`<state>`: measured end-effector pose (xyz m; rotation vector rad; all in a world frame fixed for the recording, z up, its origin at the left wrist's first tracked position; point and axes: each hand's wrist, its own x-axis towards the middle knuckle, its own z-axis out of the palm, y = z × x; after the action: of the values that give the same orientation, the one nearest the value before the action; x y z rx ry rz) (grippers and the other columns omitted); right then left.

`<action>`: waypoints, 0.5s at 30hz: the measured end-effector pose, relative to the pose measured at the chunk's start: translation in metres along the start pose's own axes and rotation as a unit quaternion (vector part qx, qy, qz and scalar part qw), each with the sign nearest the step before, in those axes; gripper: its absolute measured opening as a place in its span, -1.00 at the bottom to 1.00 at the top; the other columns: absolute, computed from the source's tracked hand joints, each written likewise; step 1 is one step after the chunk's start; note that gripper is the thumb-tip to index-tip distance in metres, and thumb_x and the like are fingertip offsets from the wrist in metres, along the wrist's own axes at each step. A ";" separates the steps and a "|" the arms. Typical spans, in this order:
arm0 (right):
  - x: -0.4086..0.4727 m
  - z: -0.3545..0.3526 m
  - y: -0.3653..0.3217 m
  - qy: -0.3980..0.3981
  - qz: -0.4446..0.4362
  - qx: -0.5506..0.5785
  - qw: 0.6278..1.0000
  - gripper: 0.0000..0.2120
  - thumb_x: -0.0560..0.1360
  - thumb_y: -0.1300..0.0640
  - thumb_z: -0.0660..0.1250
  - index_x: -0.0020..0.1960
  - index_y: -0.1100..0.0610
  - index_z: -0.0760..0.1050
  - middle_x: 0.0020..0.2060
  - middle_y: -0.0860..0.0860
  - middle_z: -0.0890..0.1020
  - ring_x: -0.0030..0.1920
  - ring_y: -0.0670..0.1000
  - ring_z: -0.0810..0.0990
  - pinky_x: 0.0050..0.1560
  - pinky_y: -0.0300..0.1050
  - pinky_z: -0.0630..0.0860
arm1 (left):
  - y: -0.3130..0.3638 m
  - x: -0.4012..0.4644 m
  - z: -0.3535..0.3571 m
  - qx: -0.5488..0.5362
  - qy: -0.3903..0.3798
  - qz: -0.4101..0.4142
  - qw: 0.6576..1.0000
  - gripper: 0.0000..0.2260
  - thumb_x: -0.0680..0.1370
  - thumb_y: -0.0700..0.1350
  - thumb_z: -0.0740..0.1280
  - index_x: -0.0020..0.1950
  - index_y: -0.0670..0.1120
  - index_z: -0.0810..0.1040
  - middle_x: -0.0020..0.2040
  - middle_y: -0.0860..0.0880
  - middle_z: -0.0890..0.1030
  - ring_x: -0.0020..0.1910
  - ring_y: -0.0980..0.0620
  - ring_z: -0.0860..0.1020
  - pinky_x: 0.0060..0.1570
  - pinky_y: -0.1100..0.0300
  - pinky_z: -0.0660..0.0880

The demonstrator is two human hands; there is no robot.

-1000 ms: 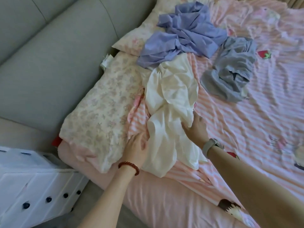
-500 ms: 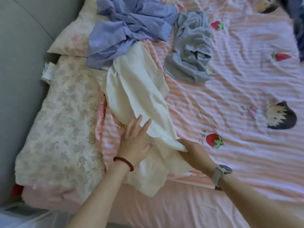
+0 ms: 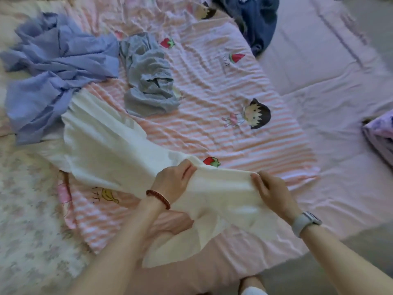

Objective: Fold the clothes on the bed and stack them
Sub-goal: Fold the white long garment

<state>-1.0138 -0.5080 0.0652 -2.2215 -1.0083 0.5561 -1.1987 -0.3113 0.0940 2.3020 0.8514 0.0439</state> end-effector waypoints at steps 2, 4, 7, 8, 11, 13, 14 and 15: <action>0.004 -0.018 0.009 0.033 0.014 0.005 0.999 -0.64 0.52 -0.12 0.11 -0.29 0.08 0.47 -0.51 -0.01 0.45 -0.41 0.08 0.40 -0.32 0.03 0.36 | 0.025 0.008 0.003 -0.036 -0.023 0.005 0.999 -0.73 0.58 0.08 0.19 -0.17 -0.09 0.42 -0.44 0.01 0.41 -0.24 -0.24 0.52 -0.29 0.08 0.33; 0.015 -0.041 0.017 0.051 0.015 0.002 0.999 -0.49 0.47 -0.19 0.05 -0.20 0.22 0.50 -0.45 0.09 0.50 -0.39 0.12 0.47 -0.31 0.05 0.39 | 0.047 0.016 0.008 -0.018 -0.063 -0.010 0.998 -0.76 0.52 0.11 0.30 -0.09 -0.06 0.47 -0.36 0.01 0.46 -0.22 -0.14 0.52 -0.22 0.09 0.39; 0.043 -0.083 0.040 0.080 0.000 -0.033 0.996 -0.53 0.51 -0.16 0.08 -0.21 0.23 0.48 -0.40 0.20 0.55 -0.34 0.24 0.53 -0.33 0.03 0.37 | 0.077 0.035 0.017 -0.003 -0.074 -0.033 0.997 -0.74 0.47 0.11 0.37 -0.03 -0.07 0.52 -0.34 0.04 0.46 -0.26 -0.01 0.45 -0.21 0.19 0.38; 0.054 -0.099 0.050 0.089 0.005 -0.053 0.995 -0.58 0.55 -0.10 0.13 -0.18 0.23 0.49 -0.34 0.23 0.58 -0.28 0.28 0.55 -0.31 0.03 0.35 | 0.090 0.044 0.021 -0.019 -0.064 -0.034 0.997 -0.79 0.48 0.07 0.37 -0.08 -0.06 0.52 -0.39 0.07 0.42 -0.31 0.02 0.42 -0.27 0.23 0.34; 0.088 -0.156 0.081 0.117 0.051 -0.094 0.987 -0.66 0.59 -0.01 0.14 -0.11 0.25 0.50 -0.19 0.30 0.60 -0.13 0.35 0.53 -0.25 0.01 0.28 | 0.145 0.081 0.035 -0.057 -0.075 -0.018 0.995 -0.86 0.53 0.00 0.34 -0.16 -0.05 0.55 -0.45 0.15 0.37 -0.41 0.18 0.36 -0.35 0.36 0.26; 0.110 -0.195 0.100 0.168 0.085 -0.115 0.975 -0.63 0.60 -0.02 0.13 -0.05 0.27 0.51 -0.14 0.37 0.59 -0.08 0.39 0.53 -0.23 0.04 0.29 | 0.187 0.114 0.045 -0.073 -0.086 0.015 0.994 -0.85 0.54 -0.01 0.31 -0.16 -0.04 0.56 -0.44 0.16 0.39 -0.38 0.20 0.39 -0.33 0.35 0.26; 0.124 -0.211 0.108 0.190 0.103 -0.117 0.969 -0.62 0.60 -0.03 0.12 -0.01 0.27 0.51 -0.10 0.38 0.58 -0.05 0.40 0.52 -0.19 0.07 0.32 | 0.204 0.133 0.048 -0.063 -0.063 0.030 0.996 -0.85 0.55 0.00 0.31 -0.13 -0.05 0.58 -0.40 0.14 0.44 -0.31 0.12 0.46 -0.29 0.29 0.29; 0.140 -0.223 0.116 0.207 0.113 -0.117 0.965 -0.60 0.60 -0.06 0.10 0.01 0.26 0.51 -0.07 0.37 0.58 -0.02 0.39 0.52 -0.15 0.09 0.35 | 0.217 0.155 0.050 -0.031 -0.014 0.033 0.999 -0.83 0.55 0.01 0.30 -0.06 -0.06 0.60 -0.31 0.08 0.52 -0.20 0.02 0.52 -0.22 0.21 0.34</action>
<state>-0.7344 -0.5407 0.1278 -2.5377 -0.6334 0.0530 -0.9415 -0.3708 0.1574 2.2662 0.7494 0.0657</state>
